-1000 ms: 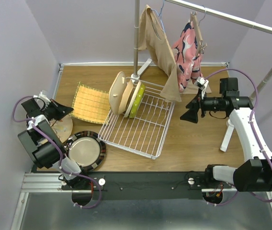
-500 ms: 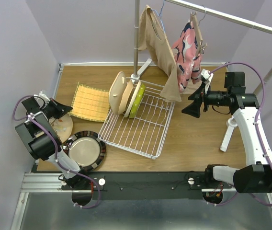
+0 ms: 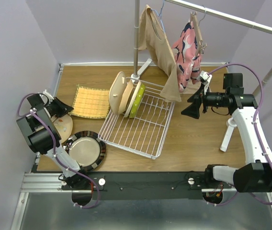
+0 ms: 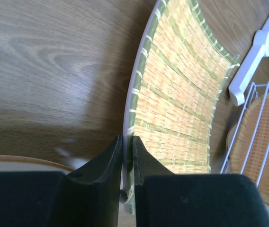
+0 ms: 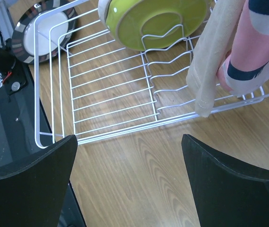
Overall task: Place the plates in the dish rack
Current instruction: Grab a plate with the left arm
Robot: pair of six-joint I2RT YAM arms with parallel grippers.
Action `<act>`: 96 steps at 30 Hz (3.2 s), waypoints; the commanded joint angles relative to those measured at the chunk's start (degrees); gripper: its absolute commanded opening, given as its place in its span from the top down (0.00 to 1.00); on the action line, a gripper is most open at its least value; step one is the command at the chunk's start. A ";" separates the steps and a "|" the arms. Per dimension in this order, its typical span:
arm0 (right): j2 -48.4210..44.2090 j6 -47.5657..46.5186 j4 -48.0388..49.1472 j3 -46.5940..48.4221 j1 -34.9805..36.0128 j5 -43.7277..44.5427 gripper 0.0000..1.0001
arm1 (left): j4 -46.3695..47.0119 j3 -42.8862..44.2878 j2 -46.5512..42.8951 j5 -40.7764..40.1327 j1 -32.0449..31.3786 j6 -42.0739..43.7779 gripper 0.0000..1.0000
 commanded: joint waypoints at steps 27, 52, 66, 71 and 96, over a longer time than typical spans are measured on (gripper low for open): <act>1.72 0.16 -0.30 -0.80 0.25 -1.24 0.00 | -1.67 13.34 -3.05 -19.95 -14.46 13.19 0.23; 3.04 0.77 -0.74 -0.89 0.34 0.25 0.00 | -20.03 42.34 24.90 -7.81 -15.08 24.09 0.18; 4.27 0.69 -1.18 0.34 0.34 0.69 0.00 | -25.84 48.68 31.76 -2.11 -14.99 28.49 0.22; 4.62 0.51 -1.26 0.61 0.25 0.60 0.00 | -27.43 47.63 33.00 1.14 -14.38 28.67 0.28; 1.90 0.60 -1.53 0.70 0.34 -1.07 0.00 | -14.61 37.09 17.55 12.04 -4.73 14.97 1.00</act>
